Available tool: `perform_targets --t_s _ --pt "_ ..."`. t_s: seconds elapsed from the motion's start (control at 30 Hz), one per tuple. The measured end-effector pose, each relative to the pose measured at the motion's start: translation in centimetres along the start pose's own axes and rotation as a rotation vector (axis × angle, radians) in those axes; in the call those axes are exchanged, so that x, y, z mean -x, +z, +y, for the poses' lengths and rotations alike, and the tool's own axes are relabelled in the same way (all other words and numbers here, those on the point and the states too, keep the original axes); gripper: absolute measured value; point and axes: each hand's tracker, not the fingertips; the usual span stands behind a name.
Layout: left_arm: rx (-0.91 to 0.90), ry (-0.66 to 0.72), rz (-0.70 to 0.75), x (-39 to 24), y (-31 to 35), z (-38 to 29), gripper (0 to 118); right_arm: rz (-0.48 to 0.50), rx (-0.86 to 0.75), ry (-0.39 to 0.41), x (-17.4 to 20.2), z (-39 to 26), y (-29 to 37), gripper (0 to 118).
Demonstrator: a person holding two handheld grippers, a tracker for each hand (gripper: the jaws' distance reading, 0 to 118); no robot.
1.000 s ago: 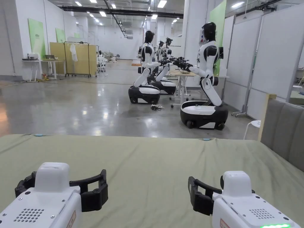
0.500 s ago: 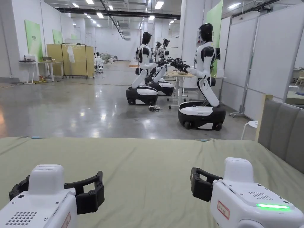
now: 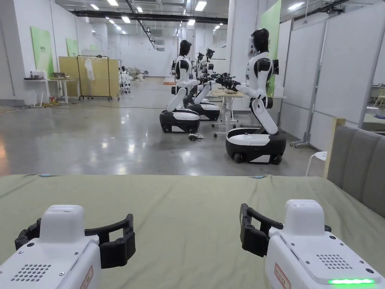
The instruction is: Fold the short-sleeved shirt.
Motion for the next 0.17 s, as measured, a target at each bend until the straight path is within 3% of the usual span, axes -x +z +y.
perform_targets --t_s 0.17 --pt "-0.006 -0.006 0.002 -0.16 0.01 0.19 118 0.02 0.05 0.026 0.18 0.38 -0.36 87"
